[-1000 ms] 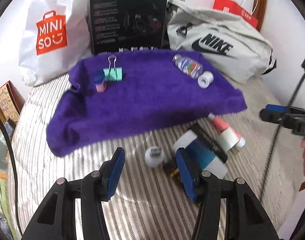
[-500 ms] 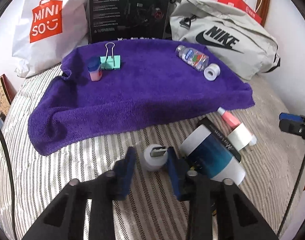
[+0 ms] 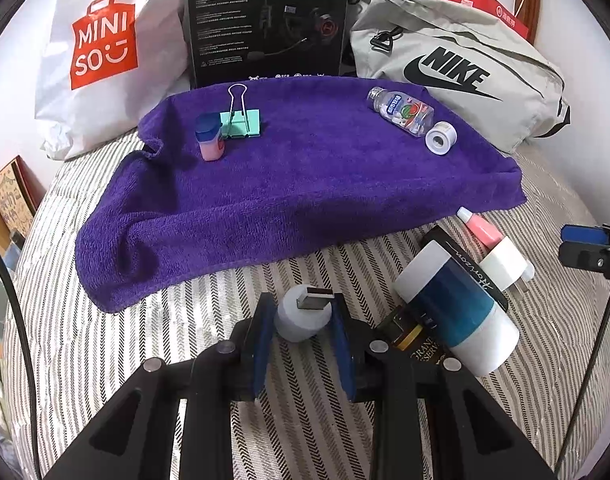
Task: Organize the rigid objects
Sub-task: 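Grasp the white charger with the left tool while the right tool grasps the pink tube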
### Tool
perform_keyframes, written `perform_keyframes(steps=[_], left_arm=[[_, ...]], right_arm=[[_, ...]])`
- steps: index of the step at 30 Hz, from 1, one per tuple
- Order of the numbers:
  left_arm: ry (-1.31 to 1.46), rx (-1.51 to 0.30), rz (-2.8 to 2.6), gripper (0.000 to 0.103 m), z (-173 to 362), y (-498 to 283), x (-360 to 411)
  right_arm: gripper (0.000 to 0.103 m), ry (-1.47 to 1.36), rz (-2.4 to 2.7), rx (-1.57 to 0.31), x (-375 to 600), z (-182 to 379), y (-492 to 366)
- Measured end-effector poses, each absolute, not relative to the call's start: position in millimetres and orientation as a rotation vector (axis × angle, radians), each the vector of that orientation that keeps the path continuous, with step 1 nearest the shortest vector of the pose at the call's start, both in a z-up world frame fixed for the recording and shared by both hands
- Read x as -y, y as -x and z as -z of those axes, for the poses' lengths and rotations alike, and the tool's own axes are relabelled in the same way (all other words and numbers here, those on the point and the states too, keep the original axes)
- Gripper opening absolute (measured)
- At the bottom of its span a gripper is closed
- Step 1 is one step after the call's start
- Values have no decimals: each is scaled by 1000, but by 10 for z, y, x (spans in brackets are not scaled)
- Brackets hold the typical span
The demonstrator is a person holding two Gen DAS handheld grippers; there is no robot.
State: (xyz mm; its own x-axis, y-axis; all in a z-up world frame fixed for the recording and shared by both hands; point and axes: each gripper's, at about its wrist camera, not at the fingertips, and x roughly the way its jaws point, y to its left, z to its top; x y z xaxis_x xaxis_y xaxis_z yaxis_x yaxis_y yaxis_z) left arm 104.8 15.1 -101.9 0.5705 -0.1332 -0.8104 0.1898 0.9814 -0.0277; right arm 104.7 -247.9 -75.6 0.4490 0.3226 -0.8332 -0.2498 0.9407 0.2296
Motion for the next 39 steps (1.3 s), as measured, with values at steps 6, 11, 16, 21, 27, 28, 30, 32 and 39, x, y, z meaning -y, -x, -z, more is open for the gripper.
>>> perform_keyframes(steps=[6, 11, 16, 21, 27, 28, 30, 32, 39], left_arm=[[-50, -949, 164, 26, 986, -1024, -266], [3, -952, 159, 26, 1010, -1037, -375], [2, -947, 152, 26, 1014, -1053, -373], [3, -946, 153, 26, 1011, -1060, -377], [6, -950, 153, 26, 994, -1027, -391], [4, -948, 148, 26, 986, -1010, -403], [8, -953, 148, 26, 988, -984, -428], [2, -949, 148, 26, 995, -974, -432], [25, -927, 147, 26, 1013, -998, -454]], right_arm=[[67, 54, -378, -1078, 2307, 947, -1183], [66, 148, -398, -1059, 2177, 1029, -1255], [51, 243, -434, -1006, 1997, 1038, -1289], [25, 239, -508, -979, 1942, 1025, -1313], [15, 187, -481, -1023, 2089, 996, -1283], [15, 187, -465, -1033, 2140, 987, -1245], [15, 185, -444, -1049, 2218, 1006, -1178], [15, 194, -435, -1046, 2239, 1013, -1129], [15, 231, -412, -1025, 2181, 1010, -1111]])
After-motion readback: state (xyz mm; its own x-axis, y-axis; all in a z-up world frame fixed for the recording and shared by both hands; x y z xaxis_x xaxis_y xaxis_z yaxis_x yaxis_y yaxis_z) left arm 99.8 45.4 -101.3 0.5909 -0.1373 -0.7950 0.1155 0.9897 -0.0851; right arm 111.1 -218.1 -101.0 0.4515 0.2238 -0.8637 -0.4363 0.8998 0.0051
